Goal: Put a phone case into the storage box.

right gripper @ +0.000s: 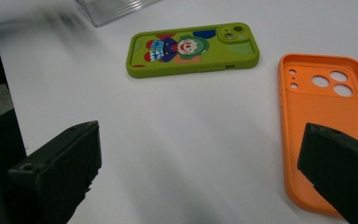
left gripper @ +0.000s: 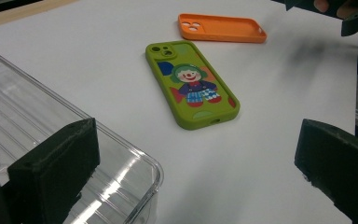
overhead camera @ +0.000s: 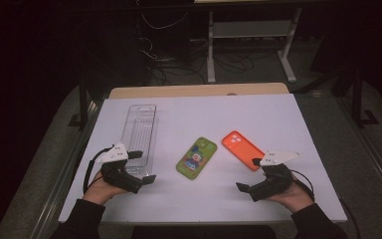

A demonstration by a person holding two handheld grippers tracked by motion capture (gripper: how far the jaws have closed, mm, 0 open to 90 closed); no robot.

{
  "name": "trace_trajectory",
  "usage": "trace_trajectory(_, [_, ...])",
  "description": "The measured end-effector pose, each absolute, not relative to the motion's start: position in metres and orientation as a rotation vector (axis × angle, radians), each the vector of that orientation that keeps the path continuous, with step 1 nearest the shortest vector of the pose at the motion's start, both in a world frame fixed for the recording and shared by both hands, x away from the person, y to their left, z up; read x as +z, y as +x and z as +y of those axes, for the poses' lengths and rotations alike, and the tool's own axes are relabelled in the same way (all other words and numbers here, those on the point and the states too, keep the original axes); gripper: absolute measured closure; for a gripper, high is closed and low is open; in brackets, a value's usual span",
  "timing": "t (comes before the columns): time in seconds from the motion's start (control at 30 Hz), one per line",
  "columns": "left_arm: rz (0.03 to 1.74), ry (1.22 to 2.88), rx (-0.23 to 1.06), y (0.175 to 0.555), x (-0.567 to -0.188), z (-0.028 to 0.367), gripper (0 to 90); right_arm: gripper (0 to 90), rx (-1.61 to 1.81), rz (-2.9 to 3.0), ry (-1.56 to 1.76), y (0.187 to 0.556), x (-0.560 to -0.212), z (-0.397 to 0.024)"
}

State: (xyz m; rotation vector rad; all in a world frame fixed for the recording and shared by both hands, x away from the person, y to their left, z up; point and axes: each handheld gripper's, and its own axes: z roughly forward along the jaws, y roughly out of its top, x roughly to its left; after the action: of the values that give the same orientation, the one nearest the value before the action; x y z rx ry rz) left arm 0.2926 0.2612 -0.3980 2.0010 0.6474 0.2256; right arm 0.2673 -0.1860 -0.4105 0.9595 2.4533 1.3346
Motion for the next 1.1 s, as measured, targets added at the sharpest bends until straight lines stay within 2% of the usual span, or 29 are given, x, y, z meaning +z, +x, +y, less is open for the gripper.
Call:
trace_trajectory(0.43, [0.629,1.997,0.208,0.3,-0.391,0.25,0.0,0.0,1.338,2.46,0.953,0.267,-0.411,-0.183])
trace_trajectory(1.1, [0.567,2.012,0.15,0.311,-0.388,0.205,0.0,0.0,1.26,2.479,0.973,0.284,-0.399,-0.181])
